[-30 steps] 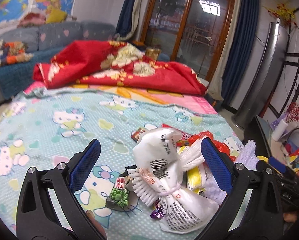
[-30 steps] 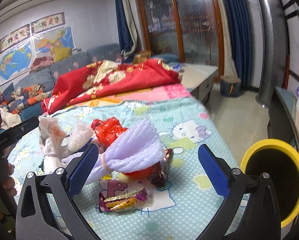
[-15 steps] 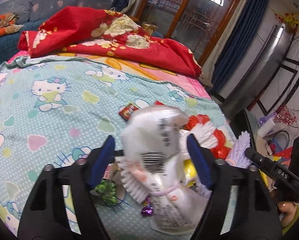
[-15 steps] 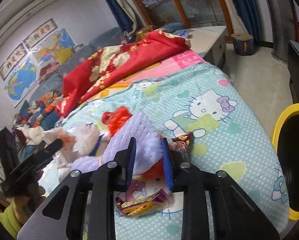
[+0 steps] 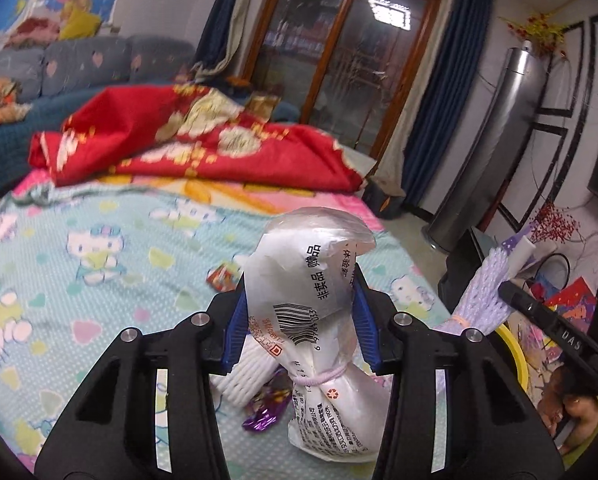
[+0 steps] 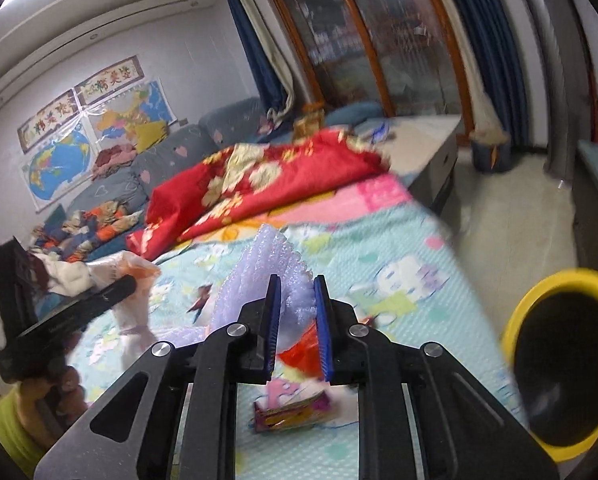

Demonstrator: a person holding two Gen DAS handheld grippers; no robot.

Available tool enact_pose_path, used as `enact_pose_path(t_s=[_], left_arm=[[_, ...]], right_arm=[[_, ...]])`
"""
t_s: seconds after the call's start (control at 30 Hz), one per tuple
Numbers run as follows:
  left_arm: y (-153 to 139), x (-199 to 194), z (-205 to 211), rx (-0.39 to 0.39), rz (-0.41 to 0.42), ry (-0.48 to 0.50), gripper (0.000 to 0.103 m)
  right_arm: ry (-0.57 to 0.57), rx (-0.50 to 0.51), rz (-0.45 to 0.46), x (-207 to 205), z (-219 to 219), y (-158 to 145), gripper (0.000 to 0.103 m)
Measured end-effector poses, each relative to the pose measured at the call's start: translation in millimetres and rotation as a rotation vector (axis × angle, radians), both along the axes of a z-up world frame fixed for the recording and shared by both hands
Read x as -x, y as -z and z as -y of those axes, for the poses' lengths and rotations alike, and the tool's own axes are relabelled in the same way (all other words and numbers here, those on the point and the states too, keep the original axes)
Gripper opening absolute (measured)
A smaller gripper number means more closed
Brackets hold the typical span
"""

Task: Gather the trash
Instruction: 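Carry the white bag and lavender net to the yellow bin and release both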

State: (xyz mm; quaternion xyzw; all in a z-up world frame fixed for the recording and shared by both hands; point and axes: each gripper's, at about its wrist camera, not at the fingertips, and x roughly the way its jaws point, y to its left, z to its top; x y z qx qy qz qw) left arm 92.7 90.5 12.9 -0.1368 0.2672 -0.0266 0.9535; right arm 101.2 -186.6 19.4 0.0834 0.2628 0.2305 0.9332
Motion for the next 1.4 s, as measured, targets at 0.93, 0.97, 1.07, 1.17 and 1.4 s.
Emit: enact_pose_path(t_s=[0.93, 0.97, 1.07, 1.17, 1.4], left_arm=[[-22, -28, 126, -0.061, 0.089, 0.227, 0.038], [-21, -28, 130, -0.062, 0.089, 0.234, 0.038], [-20, -32, 144, -0.066, 0.089, 0.257, 0.038], [-19, -32, 157, -0.071, 0.094, 0.278, 0.038], [-14, -38, 192, -0.089, 0.104, 0.323, 0.038]], right_arm=[[0.372, 0.096, 0.155, 5, 123, -23, 0.015], [0.382, 0.096, 0.155, 6, 126, -23, 0.015], [0.425, 0.109, 0.155, 8, 140, -21, 0.015], [0.458, 0.119, 0.152, 10, 152, -17, 0.015], [0.556, 0.170, 0.143, 16, 181, -5, 0.015]])
